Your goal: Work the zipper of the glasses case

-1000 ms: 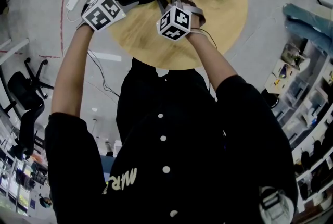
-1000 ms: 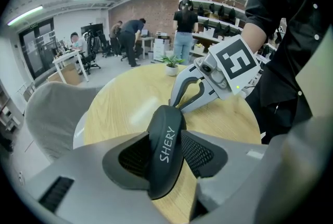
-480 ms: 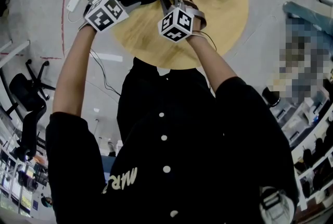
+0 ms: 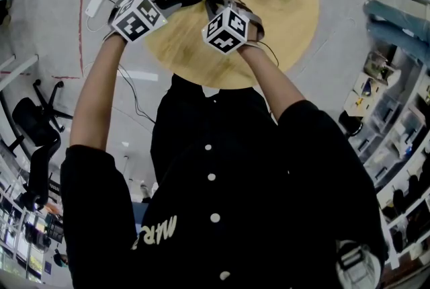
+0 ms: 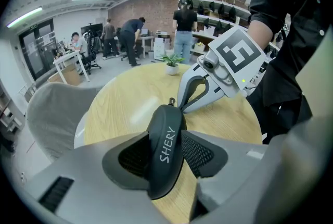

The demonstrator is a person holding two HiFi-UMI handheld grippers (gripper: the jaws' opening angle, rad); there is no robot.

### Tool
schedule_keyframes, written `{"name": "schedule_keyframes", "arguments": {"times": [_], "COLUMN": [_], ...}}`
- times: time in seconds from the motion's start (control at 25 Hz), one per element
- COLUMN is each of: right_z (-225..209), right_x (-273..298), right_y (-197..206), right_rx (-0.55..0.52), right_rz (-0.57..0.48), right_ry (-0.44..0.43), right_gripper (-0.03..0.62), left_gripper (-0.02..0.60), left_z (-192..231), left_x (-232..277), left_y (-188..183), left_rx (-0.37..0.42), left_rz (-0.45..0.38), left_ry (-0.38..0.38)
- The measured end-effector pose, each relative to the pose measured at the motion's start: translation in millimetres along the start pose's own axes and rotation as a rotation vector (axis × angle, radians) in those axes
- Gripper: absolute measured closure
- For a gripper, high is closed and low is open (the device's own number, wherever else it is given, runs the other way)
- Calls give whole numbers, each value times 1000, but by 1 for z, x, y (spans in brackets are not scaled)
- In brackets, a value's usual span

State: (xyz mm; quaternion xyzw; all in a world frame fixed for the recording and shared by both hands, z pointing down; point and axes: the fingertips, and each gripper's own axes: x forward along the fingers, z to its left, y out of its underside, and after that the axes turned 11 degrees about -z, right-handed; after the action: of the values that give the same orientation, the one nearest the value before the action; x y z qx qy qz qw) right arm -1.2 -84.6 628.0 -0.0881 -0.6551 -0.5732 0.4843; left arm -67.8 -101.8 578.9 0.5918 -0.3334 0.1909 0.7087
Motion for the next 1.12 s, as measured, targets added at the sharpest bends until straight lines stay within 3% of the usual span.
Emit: {"name": "schedule_keyframes", "arguments": {"times": [0.48, 1.12], "right_z": [28, 58], "right_x": [3, 18], "right_y": [-8, -30], "right_rx": [216, 409], "right_rz": [-5, -38], "right_ry": [-61, -75], "right_gripper": [589, 588], "left_gripper": [393, 393], "left_z": [0, 0], "left_x": [0, 0], "left_y": [1, 1], "left_rx": [5, -12], "left_rz": [7, 18], "left_ry": [-2, 16]}}
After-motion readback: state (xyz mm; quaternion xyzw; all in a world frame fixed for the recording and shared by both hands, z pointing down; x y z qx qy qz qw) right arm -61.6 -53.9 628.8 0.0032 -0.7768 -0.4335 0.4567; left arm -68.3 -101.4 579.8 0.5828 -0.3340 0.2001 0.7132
